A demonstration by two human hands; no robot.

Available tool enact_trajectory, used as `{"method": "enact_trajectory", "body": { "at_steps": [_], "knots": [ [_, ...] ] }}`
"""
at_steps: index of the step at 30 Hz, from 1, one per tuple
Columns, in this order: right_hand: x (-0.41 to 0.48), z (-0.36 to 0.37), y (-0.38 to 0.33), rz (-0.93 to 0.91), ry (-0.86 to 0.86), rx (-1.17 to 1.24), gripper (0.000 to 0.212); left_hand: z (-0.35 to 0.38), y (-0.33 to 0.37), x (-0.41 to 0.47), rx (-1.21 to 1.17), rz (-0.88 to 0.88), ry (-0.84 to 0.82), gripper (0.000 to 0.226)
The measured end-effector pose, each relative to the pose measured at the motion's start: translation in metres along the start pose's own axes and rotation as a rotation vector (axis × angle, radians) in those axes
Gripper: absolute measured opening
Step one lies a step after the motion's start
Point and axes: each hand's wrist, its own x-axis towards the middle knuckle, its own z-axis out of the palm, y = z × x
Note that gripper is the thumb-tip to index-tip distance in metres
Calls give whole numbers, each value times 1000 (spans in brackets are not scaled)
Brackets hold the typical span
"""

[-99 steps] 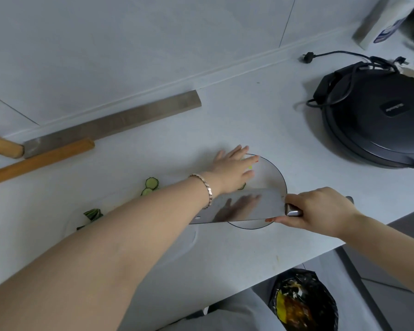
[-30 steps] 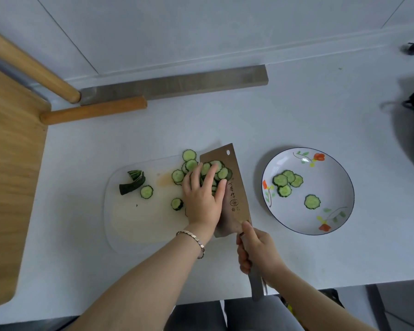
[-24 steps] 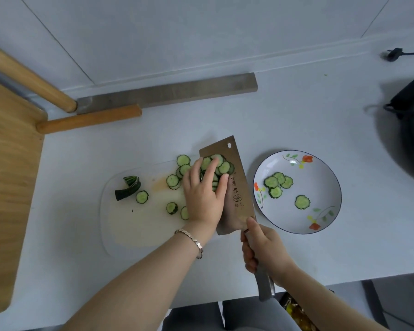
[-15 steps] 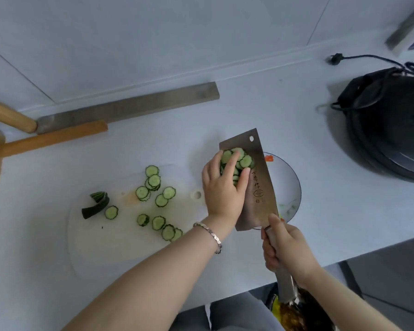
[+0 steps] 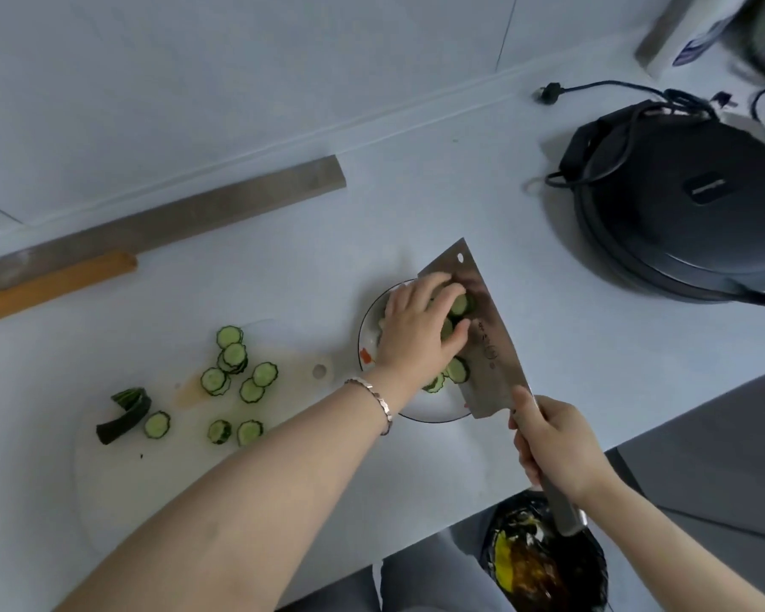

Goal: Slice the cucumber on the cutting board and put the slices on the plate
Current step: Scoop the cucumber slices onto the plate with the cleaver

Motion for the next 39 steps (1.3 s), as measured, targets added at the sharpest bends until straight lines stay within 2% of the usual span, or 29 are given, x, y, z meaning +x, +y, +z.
{"method": "enact_trajectory", "body": {
  "at_steps": [4,6,9,11,14,16,19,22,28,33,35,39],
  "knots": [
    [-2,-5,-6,-46,2,-59,46,-10,-2,14,28,145,61,23],
    [-2,-5,-10,-53,1,-61,46,-15,-5,14,60,168,7,19],
    [-1,-5,-15,-64,11,-42,46,-19,-18,4,106,94,-185,25],
    [0,-7,-18,-84,23,-44,47,-22,-27,-5,117,25,-253,25],
    [1,-8,-20,-103,31,-54,46,-28,-26,-12,114,12,-133,28],
    [1,-6,-21,-105,24,-48,46,-28,-13,-13,47,135,-18,23],
    [1,-2,-22,-100,15,-4,46,-20,7,-18,55,446,20,11],
    [0,-1,-26,-101,19,16,45,-14,6,-28,140,521,7,8],
    [0,-5,-30,-112,39,32,46,-17,-3,-36,164,390,-36,10],
    [-2,-1,-35,-133,30,2,45,-34,-20,-44,252,236,-243,26],
    [-1,4,-37,-140,13,-15,46,-53,-31,-49,217,67,-243,27],
    [5,32,-43,-142,-84,-2,45,-94,-73,-75,142,-430,-50,21]
  ]
}}
